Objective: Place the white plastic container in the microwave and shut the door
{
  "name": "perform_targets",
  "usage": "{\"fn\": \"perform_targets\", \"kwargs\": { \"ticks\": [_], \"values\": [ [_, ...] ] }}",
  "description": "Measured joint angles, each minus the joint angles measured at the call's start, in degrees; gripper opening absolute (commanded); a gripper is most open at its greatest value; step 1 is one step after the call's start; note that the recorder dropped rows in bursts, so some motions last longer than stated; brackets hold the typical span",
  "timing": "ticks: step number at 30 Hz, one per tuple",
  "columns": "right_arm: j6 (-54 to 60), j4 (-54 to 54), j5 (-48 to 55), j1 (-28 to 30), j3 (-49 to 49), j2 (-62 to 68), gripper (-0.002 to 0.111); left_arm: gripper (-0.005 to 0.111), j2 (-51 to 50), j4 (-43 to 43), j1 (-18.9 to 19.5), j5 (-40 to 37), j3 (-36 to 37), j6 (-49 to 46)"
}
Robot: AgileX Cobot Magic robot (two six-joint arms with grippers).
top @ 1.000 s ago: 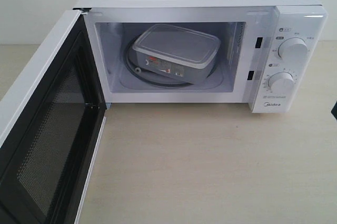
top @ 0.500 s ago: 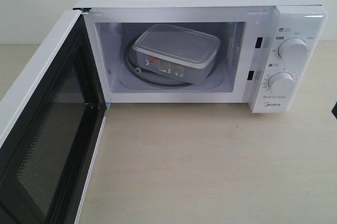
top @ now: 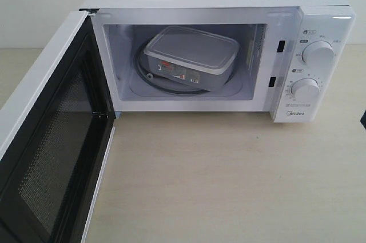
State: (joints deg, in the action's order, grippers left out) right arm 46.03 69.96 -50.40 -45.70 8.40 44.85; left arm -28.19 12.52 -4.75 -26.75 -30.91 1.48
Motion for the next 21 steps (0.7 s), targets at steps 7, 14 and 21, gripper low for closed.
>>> {"fn": "perform_targets", "kwargs": {
  "ticks": [7,14,21],
  "values": [
    [0.00,0.04,0.00,0.00,0.00,0.00,0.000,0.004,-0.04,2.53,0.00,-0.87,-0.37,-5.51],
    [-0.68,-0.76,-5.33,0.00,0.00,0.00,0.000,0.004,-3.38,6.71,0.00,-13.74,-7.15,-13.16],
    [-1.26,-0.89,-12.50,0.00,0.00,0.00,0.000,0.004,-13.04,8.29,0.00,-27.02,-15.90,-14.66]
  ]
}}
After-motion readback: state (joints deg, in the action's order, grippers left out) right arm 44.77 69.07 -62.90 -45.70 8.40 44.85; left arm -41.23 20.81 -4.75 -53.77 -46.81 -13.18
